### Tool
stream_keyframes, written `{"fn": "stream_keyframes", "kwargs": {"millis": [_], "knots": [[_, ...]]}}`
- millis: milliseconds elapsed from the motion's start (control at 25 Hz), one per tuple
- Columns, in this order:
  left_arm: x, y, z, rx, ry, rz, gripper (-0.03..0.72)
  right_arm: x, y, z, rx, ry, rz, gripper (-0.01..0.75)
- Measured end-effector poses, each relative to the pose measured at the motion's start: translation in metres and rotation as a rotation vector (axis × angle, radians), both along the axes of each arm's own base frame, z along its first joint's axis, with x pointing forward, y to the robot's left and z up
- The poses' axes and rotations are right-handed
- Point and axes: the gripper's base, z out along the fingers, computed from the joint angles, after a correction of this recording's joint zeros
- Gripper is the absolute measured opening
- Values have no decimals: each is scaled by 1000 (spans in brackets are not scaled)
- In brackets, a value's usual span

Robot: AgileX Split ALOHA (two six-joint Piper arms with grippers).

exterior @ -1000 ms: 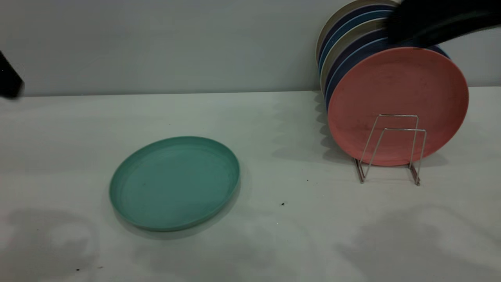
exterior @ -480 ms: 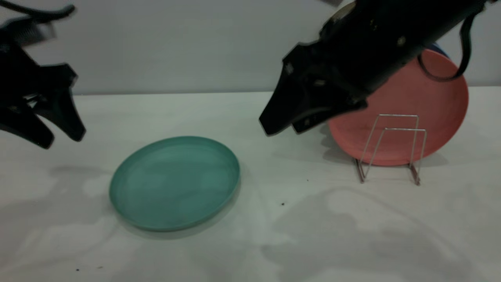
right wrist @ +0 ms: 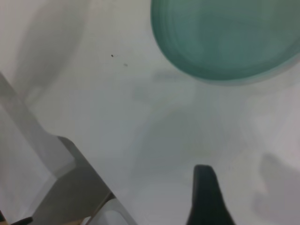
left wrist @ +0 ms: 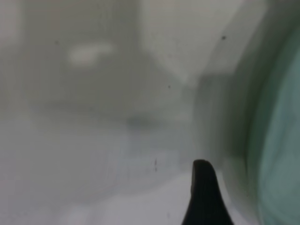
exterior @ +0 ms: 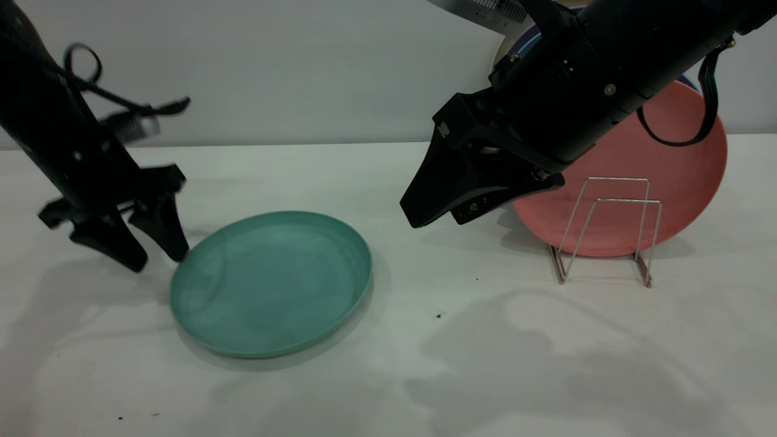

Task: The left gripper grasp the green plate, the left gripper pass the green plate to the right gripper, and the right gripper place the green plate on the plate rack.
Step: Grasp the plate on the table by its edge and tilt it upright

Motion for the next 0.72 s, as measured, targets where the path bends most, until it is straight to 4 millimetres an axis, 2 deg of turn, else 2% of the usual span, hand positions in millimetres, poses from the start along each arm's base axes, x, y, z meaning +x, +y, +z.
{"fn": "stream_keyframes", "kwargs": {"millis": [200, 440, 560, 720], "knots": [[-2, -5, -22, -45, 37, 17, 526, 0, 0, 0, -2, -6, 0, 510], [-1, -9, -30, -87, 35, 27, 497, 2, -1, 0, -7, -22, -3, 510], [0, -9, -32, -89, 37, 29, 415, 2, -1, 0, -7, -24, -5, 510], [-1, -9, -35, -89, 41, 29, 211, 2, 0, 0, -3, -23, -11, 510]]}}
